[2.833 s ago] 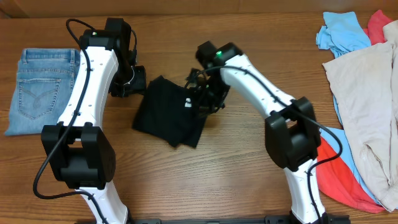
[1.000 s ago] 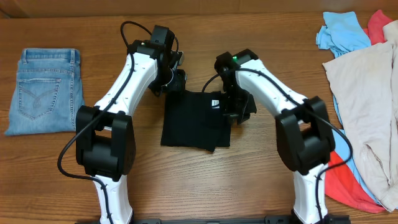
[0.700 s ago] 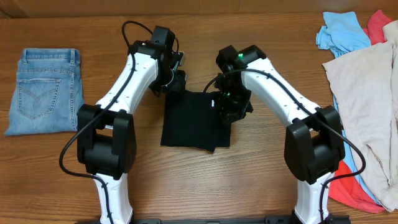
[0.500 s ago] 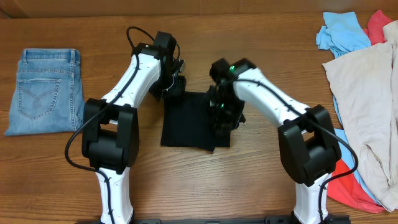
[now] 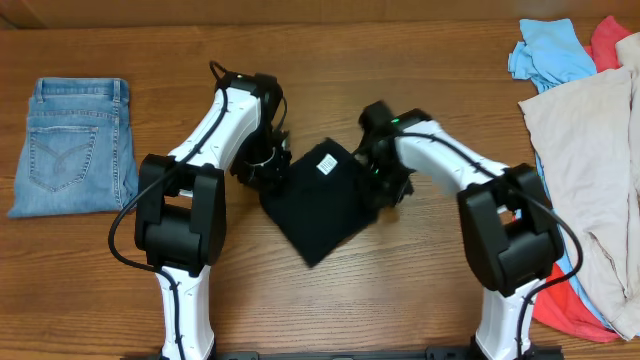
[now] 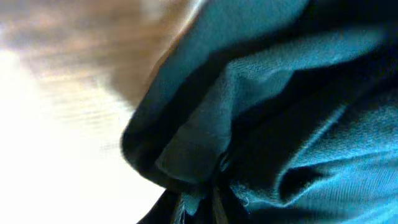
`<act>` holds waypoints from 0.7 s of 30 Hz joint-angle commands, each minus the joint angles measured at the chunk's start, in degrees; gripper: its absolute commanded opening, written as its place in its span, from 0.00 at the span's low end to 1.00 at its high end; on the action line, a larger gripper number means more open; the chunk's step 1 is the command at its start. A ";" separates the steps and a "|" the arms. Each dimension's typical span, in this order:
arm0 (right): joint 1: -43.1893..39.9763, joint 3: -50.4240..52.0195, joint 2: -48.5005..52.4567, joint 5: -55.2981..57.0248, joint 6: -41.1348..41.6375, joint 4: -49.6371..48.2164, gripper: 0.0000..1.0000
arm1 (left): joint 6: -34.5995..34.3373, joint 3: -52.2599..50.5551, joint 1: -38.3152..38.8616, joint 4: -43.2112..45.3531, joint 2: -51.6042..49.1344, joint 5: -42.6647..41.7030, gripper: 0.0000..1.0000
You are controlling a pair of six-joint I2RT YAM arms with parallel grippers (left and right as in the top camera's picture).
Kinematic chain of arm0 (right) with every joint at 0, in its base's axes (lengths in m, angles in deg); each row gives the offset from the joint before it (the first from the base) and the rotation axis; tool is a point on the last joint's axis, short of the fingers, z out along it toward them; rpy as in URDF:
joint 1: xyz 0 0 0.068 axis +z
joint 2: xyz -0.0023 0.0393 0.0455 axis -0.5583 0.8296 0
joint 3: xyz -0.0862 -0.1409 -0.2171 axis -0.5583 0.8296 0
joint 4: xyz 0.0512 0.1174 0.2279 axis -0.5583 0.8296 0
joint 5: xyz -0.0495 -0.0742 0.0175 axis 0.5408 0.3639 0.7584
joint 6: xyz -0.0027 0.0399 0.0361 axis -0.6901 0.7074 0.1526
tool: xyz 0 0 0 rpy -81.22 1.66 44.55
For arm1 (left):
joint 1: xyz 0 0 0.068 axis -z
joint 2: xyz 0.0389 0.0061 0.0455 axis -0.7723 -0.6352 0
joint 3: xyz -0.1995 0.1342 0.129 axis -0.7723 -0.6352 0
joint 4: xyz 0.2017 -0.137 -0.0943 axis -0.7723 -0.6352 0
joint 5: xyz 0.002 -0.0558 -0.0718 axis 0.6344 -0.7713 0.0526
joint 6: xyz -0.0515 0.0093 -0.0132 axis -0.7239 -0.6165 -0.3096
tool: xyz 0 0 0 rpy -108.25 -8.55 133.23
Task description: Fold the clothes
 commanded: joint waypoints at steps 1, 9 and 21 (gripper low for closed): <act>-3.74 0.57 0.63 9.84 -1.88 -3.98 0.28 | -2.21 -0.92 -0.17 -2.05 -0.55 2.56 0.15; -4.66 -2.10 0.63 9.79 -2.36 -5.22 0.29 | -4.48 0.22 -0.13 2.56 2.10 -0.15 0.26; -4.46 -5.29 -0.48 10.01 -2.47 2.08 0.42 | -6.08 1.18 0.11 16.72 8.00 -6.34 0.43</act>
